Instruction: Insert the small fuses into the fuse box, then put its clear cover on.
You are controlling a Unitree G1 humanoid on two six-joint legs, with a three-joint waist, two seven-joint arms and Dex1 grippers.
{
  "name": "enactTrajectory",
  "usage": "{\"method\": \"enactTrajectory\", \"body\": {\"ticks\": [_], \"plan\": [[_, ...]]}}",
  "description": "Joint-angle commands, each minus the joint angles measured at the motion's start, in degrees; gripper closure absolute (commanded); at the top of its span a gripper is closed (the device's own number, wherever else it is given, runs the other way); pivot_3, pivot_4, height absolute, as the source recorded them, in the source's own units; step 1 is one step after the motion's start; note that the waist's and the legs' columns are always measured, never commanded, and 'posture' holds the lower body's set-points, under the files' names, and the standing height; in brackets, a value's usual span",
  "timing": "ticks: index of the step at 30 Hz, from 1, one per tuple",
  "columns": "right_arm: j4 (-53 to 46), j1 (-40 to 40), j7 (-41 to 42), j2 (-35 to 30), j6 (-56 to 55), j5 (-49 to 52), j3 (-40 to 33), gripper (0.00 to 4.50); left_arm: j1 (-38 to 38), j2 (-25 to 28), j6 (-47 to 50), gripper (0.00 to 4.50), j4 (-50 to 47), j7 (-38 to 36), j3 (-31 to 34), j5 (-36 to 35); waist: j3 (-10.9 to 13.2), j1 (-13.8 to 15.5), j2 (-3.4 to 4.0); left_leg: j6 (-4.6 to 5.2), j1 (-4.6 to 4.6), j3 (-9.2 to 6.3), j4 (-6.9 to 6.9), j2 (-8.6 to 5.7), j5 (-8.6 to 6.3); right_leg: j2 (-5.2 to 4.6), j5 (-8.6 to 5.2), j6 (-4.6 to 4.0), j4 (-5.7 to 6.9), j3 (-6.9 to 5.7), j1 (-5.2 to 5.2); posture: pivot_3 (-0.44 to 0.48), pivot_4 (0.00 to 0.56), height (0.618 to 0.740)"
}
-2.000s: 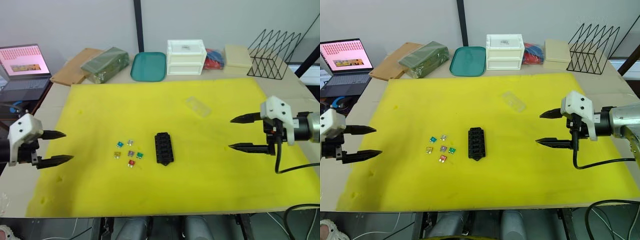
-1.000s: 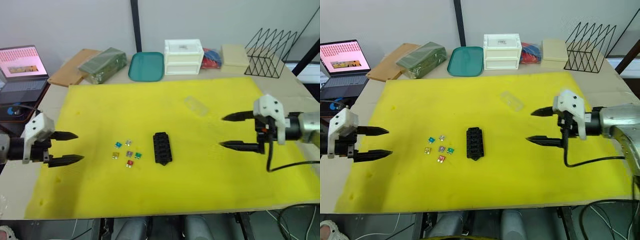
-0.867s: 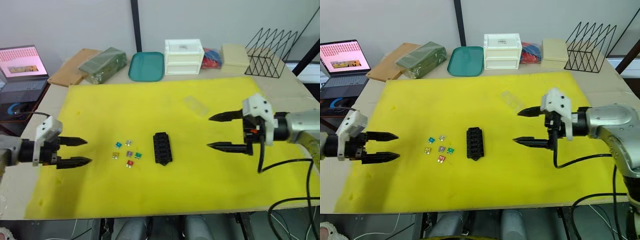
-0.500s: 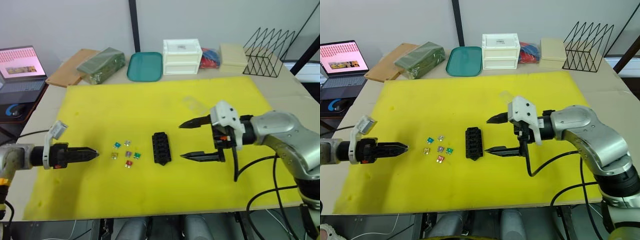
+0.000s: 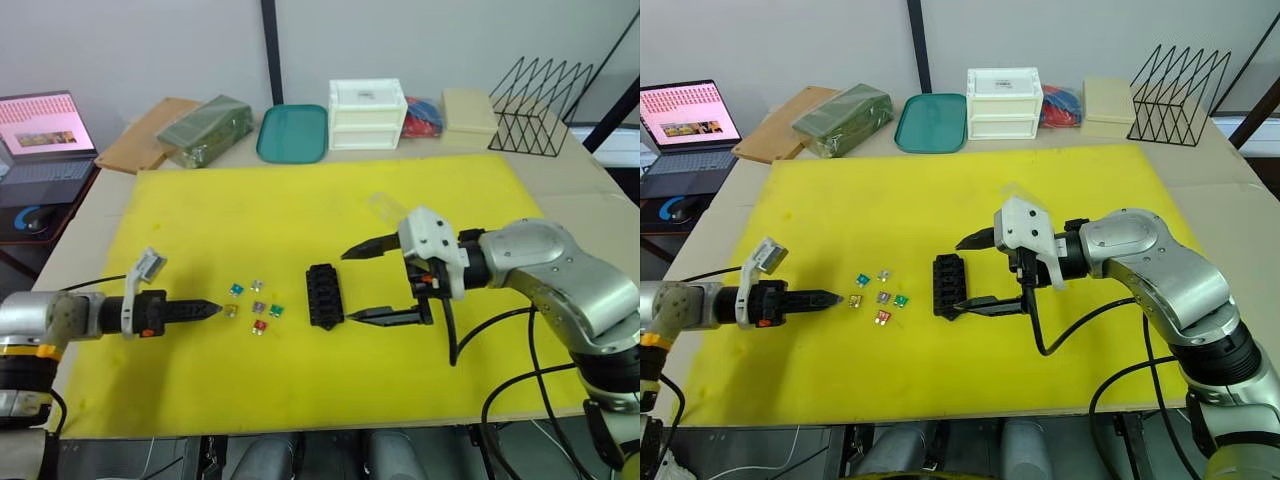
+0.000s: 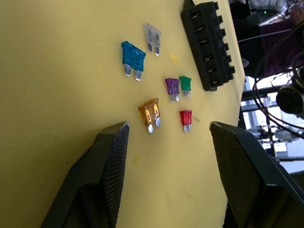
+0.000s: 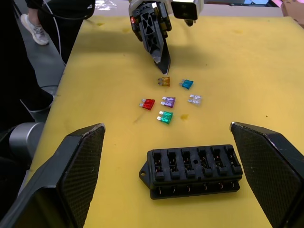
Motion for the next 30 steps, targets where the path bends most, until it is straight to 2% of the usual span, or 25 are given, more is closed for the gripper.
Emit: {"method": "enactTrajectory", "body": {"ticks": [1, 7, 17, 20, 25, 30], "plan": [[-2.2, -1.0, -0.5, 0.3, -0.2, 0.3, -1.0, 0.00, -0.6, -0.4, 0.4, 1.63, -0.9, 0.6, -1.0, -0.3, 0.0, 0.0, 0.00, 0.00, 0.00, 0.00, 0.00, 0.00, 0.00, 0.00, 0.00, 0.00, 0.00, 0.00, 0.00, 0.000, 0.150, 0.740], [-2.3, -1.4, -1.3, 0.5, 0.0, 0.0, -1.0, 0.00, -1.1, -1.0, -0.8, 1.63, -0.7, -0.9, -4.5, 0.8, 0.0, 0.1, 0.00, 0.00, 0.00, 0.01, 0.02, -0.01, 0.00, -0.02, 0.00, 0.00, 0.02, 0.01, 0.01, 0.000, 0.150, 0.740], [-2.7, -1.3, -1.5, 0.5, 0.0, -0.8, -0.6, 0.00, -0.9, -2.1, -2.6, 1.63, -0.1, -1.1, -5.4, 1.4, 0.0, 0.1, 0.00, 0.00, 0.00, 0.02, 0.03, -0.02, 0.00, -0.02, 0.00, 0.00, 0.03, 0.01, 0.00, 0.000, 0.150, 0.740], [-2.9, -1.2, -1.5, 0.3, 0.0, -1.0, -0.5, 0.00, -0.9, -2.8, -4.8, 1.63, 3.3, -1.1, -5.1, 2.6, 0.0, 0.2, 0.01, 0.00, 0.00, 0.02, 0.03, -0.02, 0.00, -0.02, 0.00, 0.00, 0.03, 0.01, 0.01, 0.000, 0.150, 0.740], [-2.9, -1.2, -1.2, 0.2, -0.1, -1.3, -0.4, 0.00, -1.7, -3.7, -8.4, 3.26, 9.7, -2.5, -5.7, 5.1, -0.1, 0.1, 0.01, 0.00, 0.01, 0.03, 0.05, -0.02, 0.00, -0.01, 0.00, 0.00, 0.06, 0.01, 0.01, 0.000, 0.150, 0.740], [-2.7, -1.4, -1.0, 0.2, -0.2, -1.6, -0.3, 0.00, -1.9, -4.0, -12.0, 3.26, 13.7, -3.8, -6.5, 7.5, -0.2, 0.0, 0.09, -0.01, 0.06, 0.04, 0.04, -0.02, 0.01, -0.01, 0.00, 0.00, 0.10, 0.03, 0.00, 0.000, 0.150, 0.740]]}}
